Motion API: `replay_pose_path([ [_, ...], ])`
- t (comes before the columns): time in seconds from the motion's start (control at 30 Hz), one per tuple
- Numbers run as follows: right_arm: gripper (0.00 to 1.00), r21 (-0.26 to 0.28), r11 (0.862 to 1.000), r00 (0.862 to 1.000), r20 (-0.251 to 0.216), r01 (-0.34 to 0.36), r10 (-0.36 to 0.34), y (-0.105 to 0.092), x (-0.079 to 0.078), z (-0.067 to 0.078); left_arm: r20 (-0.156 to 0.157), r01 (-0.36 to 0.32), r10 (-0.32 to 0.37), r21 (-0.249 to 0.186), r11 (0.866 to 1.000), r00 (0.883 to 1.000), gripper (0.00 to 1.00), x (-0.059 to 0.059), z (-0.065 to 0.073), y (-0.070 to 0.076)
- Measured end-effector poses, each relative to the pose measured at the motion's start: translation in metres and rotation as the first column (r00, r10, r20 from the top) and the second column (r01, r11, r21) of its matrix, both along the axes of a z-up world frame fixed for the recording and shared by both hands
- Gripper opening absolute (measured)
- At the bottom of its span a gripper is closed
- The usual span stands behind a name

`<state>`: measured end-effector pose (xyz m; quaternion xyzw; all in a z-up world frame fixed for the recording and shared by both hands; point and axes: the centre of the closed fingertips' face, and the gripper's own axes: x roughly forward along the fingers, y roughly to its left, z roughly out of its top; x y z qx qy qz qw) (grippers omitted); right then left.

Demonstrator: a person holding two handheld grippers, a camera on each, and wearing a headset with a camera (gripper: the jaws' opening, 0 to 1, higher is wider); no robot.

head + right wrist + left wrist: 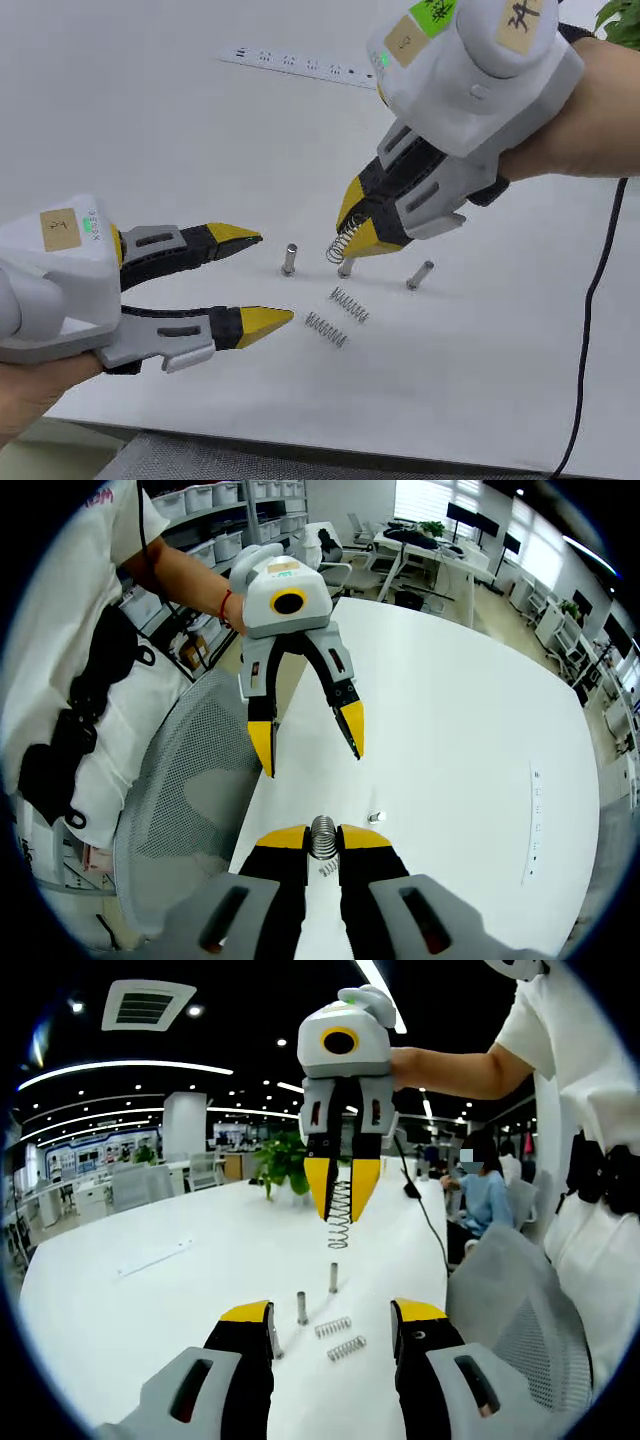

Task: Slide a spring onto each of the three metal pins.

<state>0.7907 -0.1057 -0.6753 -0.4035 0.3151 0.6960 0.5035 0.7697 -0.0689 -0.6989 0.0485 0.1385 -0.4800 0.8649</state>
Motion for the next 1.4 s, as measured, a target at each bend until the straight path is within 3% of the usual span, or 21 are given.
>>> replay_pose_path([
  [0.13, 0.12, -0.004, 1.0, 1.0, 0.018, 0.011, -0.011, 0.01, -0.001, -0.001, 0.002, -0.006, 0.006, 0.004, 1.0, 1.0, 0.54, 0.0, -0.002, 0.006],
  [0.27, 0.12, -0.012, 1.0, 0.999, 0.031, 0.023, -0.023, 0.013, 0.006, -0.007, 0.01, 0.001, -0.001, 0.042, 0.999, 1.0, 0.6, 0.0, -0.01, 0.012],
  [0.57, 0.12, -0.045, 0.998, 0.998, 0.044, 0.037, -0.035, 0.02, 0.025, -0.027, 0.002, -0.023, 0.023, 0.05, 0.998, 1.0, 0.7, 0.005, -0.018, 0.024],
  [0.93, 0.12, -0.082, 0.996, 0.998, 0.046, 0.047, -0.043, 0.028, 0.046, -0.058, -0.02, -0.037, 0.037, 0.021, 0.999, 0.999, 0.84, 0.008, -0.025, 0.033],
  [1.17, 0.12, -0.098, 0.993, 0.997, 0.039, 0.067, -0.063, 0.03, 0.053, -0.079, -0.03, -0.037, 0.037, -0.007, 0.999, 0.999, 0.94, 0.008, -0.025, 0.031],
  [1.4, 0.12, -0.108, 0.991, 0.996, 0.035, 0.081, -0.078, 0.032, 0.056, -0.09, -0.037, -0.036, 0.034, -0.038, 0.999, 0.999, 1.0, 0.01, -0.024, 0.03],
])
